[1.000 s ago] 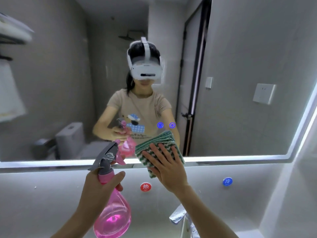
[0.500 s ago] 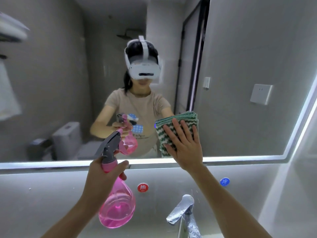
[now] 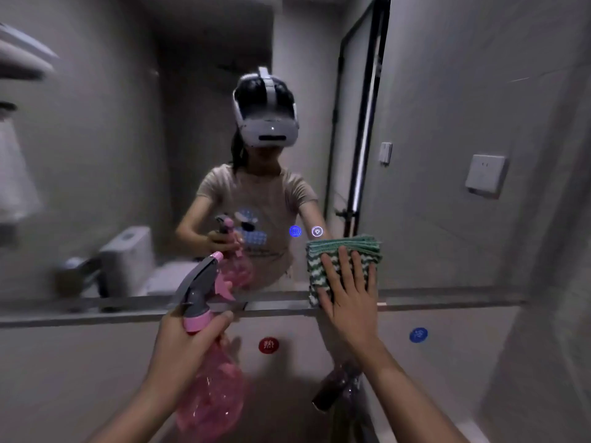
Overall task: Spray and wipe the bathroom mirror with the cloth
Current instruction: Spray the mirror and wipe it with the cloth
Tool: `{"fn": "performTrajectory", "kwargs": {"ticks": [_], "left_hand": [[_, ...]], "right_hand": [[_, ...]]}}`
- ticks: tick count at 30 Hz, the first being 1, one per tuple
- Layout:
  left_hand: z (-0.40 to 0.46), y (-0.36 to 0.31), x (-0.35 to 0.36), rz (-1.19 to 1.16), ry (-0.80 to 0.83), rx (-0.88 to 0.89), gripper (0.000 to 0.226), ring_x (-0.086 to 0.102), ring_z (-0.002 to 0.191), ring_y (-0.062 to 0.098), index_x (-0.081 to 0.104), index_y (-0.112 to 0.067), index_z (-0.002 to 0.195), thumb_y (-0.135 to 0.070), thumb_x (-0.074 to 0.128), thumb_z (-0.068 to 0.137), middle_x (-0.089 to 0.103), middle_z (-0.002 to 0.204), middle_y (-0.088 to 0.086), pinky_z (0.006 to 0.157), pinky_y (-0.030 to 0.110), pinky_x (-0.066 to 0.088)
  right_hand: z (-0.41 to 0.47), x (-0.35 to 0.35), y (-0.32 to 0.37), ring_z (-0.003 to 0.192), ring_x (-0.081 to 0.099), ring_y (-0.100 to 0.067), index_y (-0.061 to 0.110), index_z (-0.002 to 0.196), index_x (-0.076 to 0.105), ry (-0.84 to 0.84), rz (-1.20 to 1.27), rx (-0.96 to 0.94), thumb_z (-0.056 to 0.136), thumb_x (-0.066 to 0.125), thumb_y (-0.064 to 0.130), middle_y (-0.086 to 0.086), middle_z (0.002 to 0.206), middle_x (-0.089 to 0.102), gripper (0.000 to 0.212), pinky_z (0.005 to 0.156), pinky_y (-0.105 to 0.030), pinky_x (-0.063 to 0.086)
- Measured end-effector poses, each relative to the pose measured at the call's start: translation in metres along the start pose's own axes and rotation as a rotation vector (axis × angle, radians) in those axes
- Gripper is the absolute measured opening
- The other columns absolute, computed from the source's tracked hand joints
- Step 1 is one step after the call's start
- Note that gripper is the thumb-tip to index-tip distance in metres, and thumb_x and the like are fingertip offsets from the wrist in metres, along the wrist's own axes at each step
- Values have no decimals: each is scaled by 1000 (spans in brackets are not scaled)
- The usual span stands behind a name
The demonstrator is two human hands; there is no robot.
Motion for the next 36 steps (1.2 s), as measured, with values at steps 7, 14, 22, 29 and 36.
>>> {"fn": "performTrajectory", "kwargs": {"ticks": [7, 14, 22, 29, 36], "left_hand": [[1, 1, -2, -52, -7, 43, 17, 50, 39, 12, 60, 0, 63, -15, 67, 59, 59, 45, 10, 43, 16, 42], [7, 3, 6, -56, 3, 15, 20, 51, 40, 16, 57, 0, 58, -18, 66, 59, 58, 44, 10, 42, 18, 42], [-6, 1, 27, -81, 102, -67, 12, 49, 38, 9, 57, 5, 69, 9, 62, 79, 52, 47, 9, 38, 18, 42], [-33, -3, 41, -110, 165, -165, 17, 48, 34, 5, 57, 2, 64, 10, 63, 78, 53, 41, 2, 35, 15, 40], [-40, -26, 65, 31, 30, -6, 23, 46, 34, 2, 57, 0, 55, 5, 70, 73, 55, 37, 1, 38, 11, 37]], "right_hand": [[1, -2, 2, 147, -3, -17, 31, 152, 0, 62, -2, 262, 99, 17, 51, 3, 159, -8, 59, 116, -48, 6], [12, -5, -7, 146, -6, -17, 30, 151, -4, 68, 5, 295, 99, 12, 54, 3, 159, -11, 60, 116, -47, 6], [30, -19, -38, 147, -4, -20, 26, 151, -3, 104, -26, 331, 99, 13, 53, -10, 157, 13, 61, 116, -48, 7], [31, -28, -40, 146, 5, -26, 25, 152, 0, 184, -18, 310, 98, 19, 55, -9, 158, 11, 64, 116, -49, 9], [27, -41, -99, 147, -3, -17, 35, 151, 1, 206, 28, 188, 97, 16, 60, 5, 160, -7, 62, 118, -42, 5]]}}
Point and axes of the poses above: each hand's wrist, its own z-axis towards the middle knuckle, its own x-axis out of the palm, y = z × x, the point moved 2 cm from there along z, towards the middle knuckle
